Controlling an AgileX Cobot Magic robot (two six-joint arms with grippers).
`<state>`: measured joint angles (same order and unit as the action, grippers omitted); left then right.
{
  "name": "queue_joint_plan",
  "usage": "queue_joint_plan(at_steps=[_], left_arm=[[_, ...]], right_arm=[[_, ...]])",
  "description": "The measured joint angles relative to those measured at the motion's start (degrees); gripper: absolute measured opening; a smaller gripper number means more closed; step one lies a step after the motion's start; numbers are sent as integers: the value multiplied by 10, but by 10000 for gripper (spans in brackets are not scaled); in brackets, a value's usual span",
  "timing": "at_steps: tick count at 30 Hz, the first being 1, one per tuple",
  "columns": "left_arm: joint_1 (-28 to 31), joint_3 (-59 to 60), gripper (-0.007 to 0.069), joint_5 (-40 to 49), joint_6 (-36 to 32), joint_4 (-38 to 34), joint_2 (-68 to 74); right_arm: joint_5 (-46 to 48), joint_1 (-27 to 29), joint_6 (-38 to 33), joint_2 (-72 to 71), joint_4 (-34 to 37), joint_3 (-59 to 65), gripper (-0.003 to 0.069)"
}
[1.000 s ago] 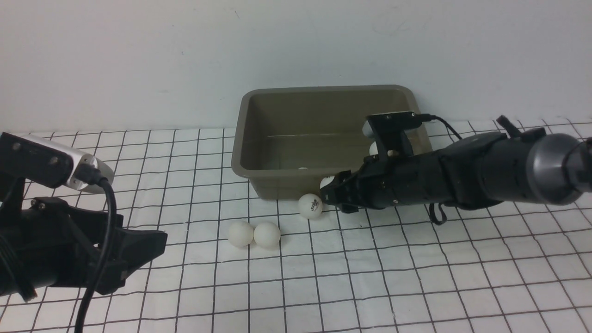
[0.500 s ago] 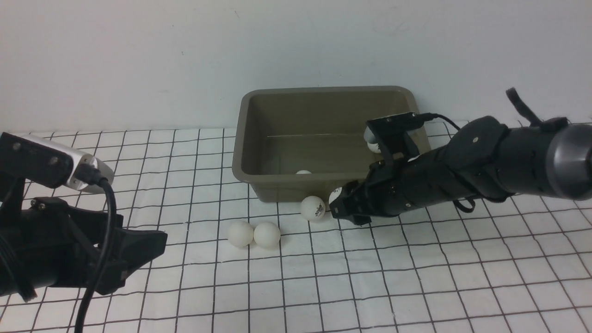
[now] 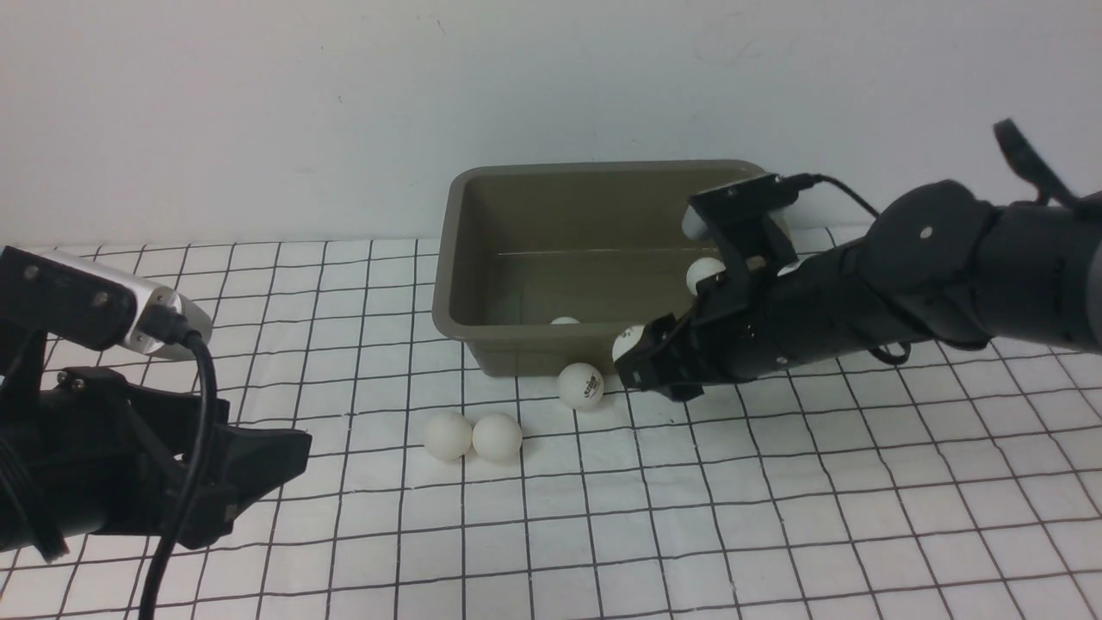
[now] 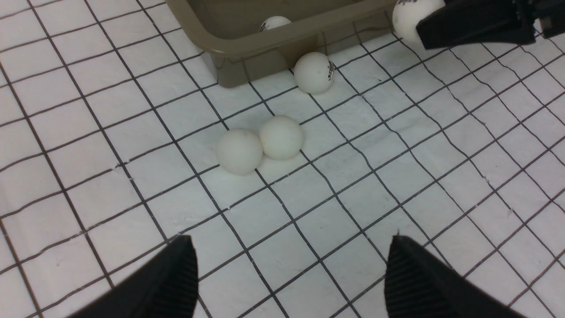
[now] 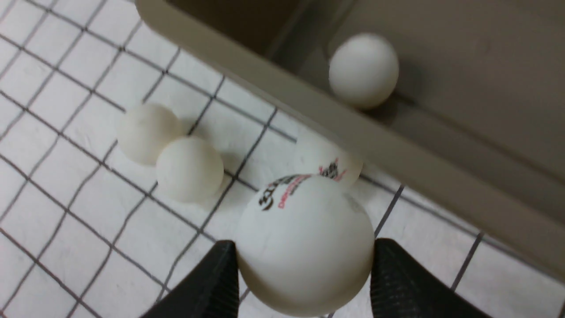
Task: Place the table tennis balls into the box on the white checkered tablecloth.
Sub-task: 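Release the ping pong ball into the bin and lift the gripper away, then reach for and grasp a ping pong ball on the table beside the basket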
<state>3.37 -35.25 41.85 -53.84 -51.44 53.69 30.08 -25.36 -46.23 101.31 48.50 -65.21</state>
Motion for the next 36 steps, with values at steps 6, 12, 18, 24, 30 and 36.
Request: queue_joint_plan(at_steps=[6,12,18,24,30,36], left_arm=[[0,0,510,0,0,0,0],[0,0,510,0,0,0,0],[0,0,510,8,-1,0,0],[0,0,510,15,-2,0,0],[0,0,510,15,-18,0,0],[0,0,510,15,-19,0,0]], right_arm=[[-40,0,-10,-24,-1,0,351],[-110,21,-13,-21,2,-4,351],[-110,63,-40,24,6,-66,351],[-68,66,-70,60,13,-107,440],[-68,68,-72,41,-7,-109,513],[-59,101,-48,-86,-79,-109,514]])
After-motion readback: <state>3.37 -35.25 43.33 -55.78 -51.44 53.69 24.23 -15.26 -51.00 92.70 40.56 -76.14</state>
